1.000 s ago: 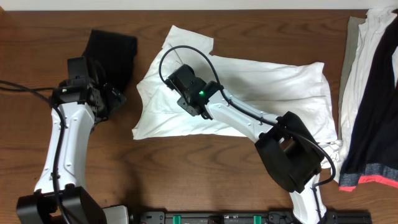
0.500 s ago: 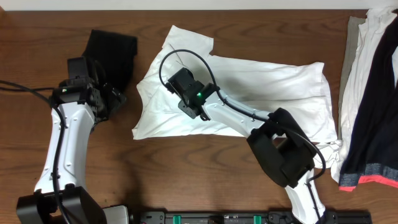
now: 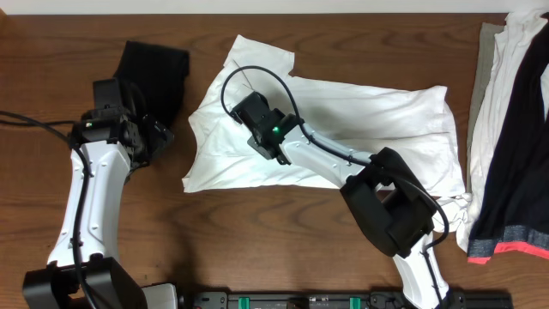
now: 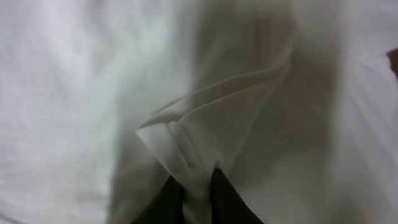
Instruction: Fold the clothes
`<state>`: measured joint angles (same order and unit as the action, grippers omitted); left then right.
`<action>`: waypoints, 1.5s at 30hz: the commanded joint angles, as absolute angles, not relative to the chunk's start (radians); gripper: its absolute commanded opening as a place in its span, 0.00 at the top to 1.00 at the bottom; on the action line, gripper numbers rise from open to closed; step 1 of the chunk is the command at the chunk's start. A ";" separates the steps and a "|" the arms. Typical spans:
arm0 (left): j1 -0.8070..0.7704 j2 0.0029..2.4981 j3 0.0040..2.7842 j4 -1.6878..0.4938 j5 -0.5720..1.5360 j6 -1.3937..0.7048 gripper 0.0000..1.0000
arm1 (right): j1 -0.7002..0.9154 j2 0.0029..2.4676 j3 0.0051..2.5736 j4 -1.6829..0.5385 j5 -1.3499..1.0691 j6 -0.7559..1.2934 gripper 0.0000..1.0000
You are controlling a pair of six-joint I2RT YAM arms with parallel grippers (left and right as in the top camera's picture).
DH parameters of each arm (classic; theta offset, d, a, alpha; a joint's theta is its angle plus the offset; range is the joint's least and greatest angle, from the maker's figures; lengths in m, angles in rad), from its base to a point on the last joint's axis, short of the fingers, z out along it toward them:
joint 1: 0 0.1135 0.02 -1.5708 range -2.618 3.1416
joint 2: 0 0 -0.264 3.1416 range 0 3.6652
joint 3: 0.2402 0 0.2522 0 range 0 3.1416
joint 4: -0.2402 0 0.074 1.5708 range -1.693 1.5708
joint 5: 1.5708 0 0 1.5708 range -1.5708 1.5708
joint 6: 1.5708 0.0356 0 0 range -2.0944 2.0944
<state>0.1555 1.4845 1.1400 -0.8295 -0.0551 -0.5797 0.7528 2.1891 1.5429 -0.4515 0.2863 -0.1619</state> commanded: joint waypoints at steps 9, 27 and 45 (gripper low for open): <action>0.159 1.485 1.143 -0.832 -0.061 -0.582 0.02 | 0.678 2.197 1.542 -0.403 0.299 -0.154 0.83; 0.159 1.485 1.143 -0.832 -0.061 -0.582 0.02 | 0.568 2.143 1.579 -0.401 0.164 0.001 0.72; 0.159 1.485 1.143 -0.832 -0.061 -0.582 0.02 | 0.571 1.909 1.560 -0.891 -0.147 0.094 0.99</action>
<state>0.1555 1.4845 1.1400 -0.8295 -0.0555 -0.5797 0.5613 1.8790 1.5864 -0.8677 -0.0387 0.0536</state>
